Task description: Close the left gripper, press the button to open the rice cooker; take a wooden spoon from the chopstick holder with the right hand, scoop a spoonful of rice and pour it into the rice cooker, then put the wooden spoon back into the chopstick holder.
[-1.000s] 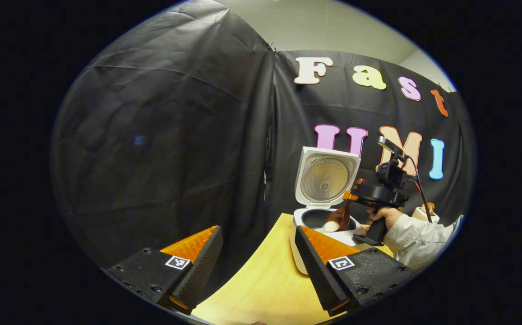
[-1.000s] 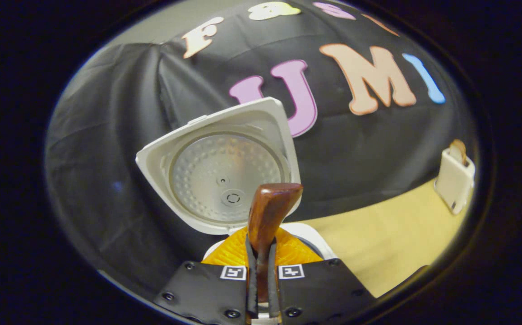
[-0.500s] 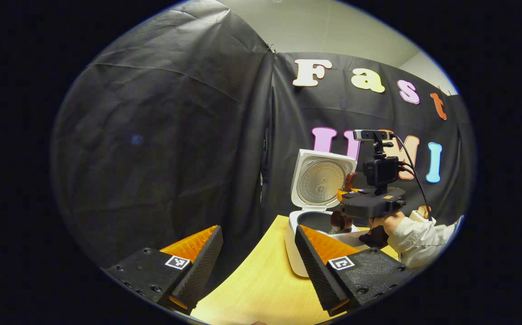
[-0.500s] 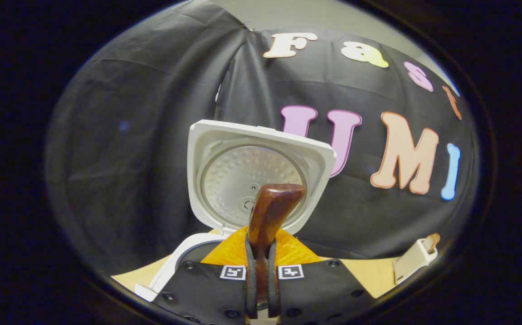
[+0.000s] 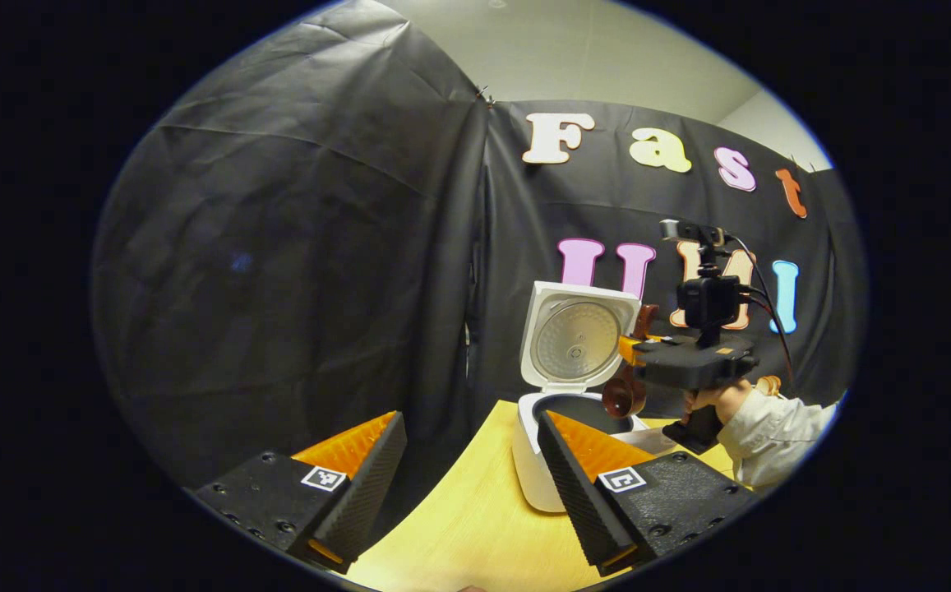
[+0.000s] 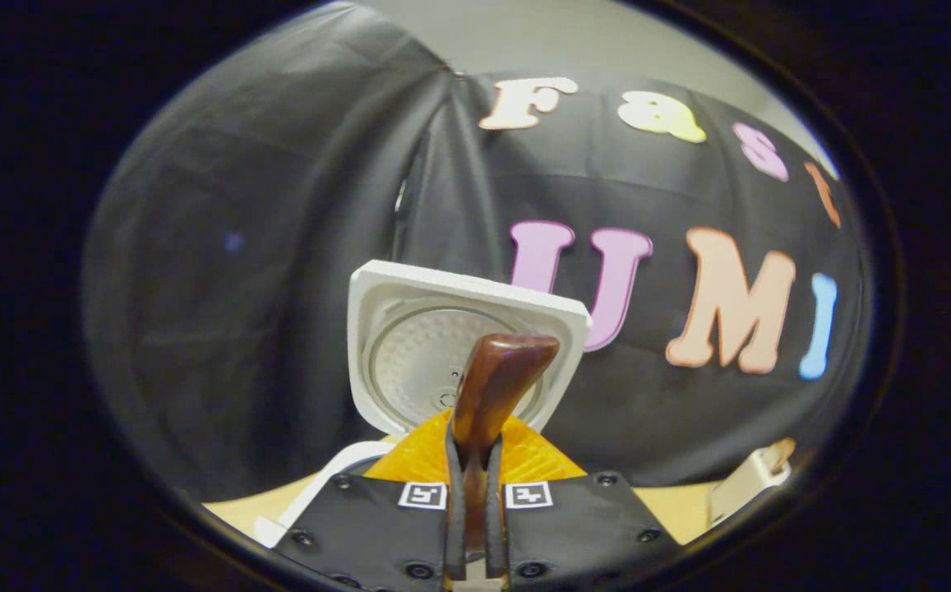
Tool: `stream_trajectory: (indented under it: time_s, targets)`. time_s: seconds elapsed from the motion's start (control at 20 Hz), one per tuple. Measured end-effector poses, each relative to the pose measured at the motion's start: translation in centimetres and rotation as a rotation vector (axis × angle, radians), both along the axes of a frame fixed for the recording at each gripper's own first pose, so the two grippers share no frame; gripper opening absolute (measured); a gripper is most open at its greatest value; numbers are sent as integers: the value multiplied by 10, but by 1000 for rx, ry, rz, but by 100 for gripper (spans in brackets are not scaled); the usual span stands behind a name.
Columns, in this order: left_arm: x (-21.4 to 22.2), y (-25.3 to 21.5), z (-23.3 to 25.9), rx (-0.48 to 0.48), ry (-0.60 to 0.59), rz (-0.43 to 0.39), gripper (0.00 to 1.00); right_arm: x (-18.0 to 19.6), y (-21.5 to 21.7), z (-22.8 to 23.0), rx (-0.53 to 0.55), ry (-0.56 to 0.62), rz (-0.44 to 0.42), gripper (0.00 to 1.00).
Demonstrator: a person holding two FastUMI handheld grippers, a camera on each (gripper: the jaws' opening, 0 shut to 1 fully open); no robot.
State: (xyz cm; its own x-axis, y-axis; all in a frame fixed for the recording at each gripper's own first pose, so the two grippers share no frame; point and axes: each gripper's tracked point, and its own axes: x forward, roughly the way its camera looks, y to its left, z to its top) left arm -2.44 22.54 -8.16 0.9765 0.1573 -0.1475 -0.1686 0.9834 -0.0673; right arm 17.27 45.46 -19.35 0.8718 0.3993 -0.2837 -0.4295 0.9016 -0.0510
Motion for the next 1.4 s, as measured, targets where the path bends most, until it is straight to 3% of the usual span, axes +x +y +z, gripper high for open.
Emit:
stream_trajectory:
  time_s: [0.35, 0.6, 0.9, 1.4]
  targets:
    - [41, -31, 22, 1, -50, -98, 92, -2, -49, 44, 238, 114, -36, 11]
    - [88, -61, 46, -8, -92, -192, 92, -20, -114, 68, 305, 140, -102, 10]
    - [132, -104, 71, -30, -136, -278, 92, -43, -240, 88, 223, 57, -253, 10]
    - [139, -204, 79, -52, -133, -410, 92, -105, -440, 98, 121, 24, -521, 10]
